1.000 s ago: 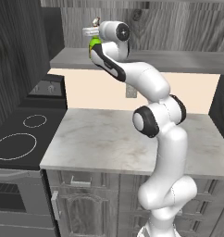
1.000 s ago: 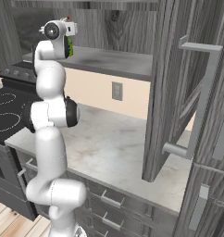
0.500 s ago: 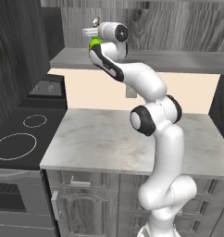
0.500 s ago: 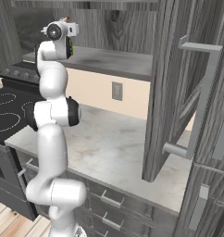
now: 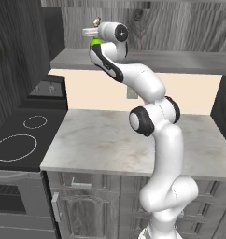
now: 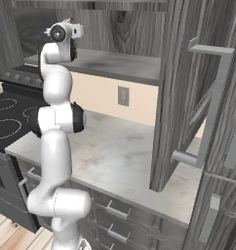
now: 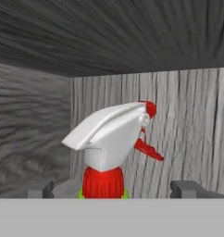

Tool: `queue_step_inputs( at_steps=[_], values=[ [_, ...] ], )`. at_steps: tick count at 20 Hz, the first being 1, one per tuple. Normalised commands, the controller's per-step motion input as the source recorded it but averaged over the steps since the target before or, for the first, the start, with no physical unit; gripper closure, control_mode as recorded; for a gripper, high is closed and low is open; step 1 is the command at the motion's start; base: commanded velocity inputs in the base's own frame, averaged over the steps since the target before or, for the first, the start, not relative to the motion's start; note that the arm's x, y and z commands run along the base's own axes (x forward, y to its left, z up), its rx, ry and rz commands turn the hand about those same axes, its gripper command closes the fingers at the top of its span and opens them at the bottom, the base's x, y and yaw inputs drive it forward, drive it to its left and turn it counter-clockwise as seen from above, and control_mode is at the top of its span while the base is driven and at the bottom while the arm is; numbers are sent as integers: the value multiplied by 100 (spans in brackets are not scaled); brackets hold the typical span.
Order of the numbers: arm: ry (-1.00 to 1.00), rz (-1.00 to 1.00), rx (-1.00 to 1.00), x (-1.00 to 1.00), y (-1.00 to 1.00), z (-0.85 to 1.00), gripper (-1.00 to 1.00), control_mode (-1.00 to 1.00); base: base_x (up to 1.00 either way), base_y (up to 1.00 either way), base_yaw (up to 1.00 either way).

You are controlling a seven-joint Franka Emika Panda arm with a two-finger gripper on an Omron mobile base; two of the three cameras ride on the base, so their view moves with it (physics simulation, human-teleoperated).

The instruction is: Move the cutting board and knife to the sink. Then move spray from the cabinet to the counter.

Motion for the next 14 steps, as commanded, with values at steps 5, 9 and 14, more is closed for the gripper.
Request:
queue_step_inputs(
  at_steps=[5,9,14],
  values=[
    [0,0,0,1,3,0,-100,-100,0,0,0],
    [0,0,0,0,11,0,-100,-100,0,0,0],
    [0,0,0,0,7,0,100,-100,0,0,0]
  ],
)
